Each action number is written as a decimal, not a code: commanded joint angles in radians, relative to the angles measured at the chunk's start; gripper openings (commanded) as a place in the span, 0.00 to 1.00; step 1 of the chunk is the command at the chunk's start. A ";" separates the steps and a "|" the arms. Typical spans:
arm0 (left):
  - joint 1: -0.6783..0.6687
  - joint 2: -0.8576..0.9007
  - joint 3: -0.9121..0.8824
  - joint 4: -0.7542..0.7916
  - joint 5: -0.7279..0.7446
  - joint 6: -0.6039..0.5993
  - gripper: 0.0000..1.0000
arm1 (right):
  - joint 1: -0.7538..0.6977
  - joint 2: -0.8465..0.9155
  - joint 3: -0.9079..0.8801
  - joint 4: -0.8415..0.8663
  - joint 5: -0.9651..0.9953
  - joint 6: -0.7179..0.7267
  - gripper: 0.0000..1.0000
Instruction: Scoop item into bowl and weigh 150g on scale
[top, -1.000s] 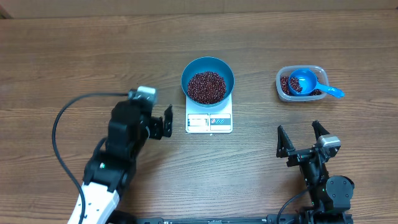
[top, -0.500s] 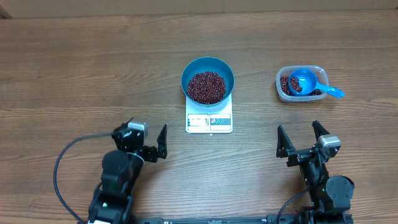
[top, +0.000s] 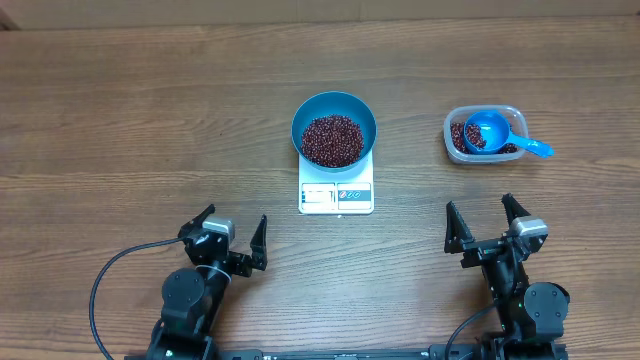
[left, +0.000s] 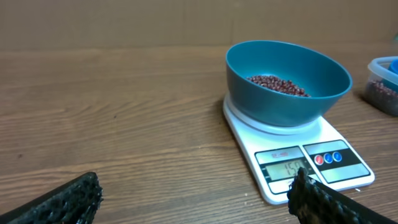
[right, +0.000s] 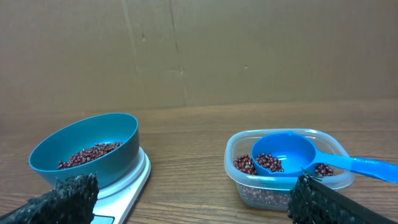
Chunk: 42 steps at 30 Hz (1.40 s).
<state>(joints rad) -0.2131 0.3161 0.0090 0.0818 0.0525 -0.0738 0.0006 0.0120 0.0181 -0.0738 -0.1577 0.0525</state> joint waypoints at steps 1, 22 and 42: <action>0.012 -0.079 -0.004 -0.061 -0.059 0.015 1.00 | -0.001 -0.010 -0.010 0.004 0.000 0.004 1.00; 0.187 -0.313 -0.004 -0.159 -0.060 0.174 1.00 | -0.001 -0.010 -0.010 0.004 0.000 0.004 1.00; 0.187 -0.312 -0.004 -0.159 -0.062 0.175 1.00 | -0.001 -0.010 -0.010 0.004 0.000 0.004 1.00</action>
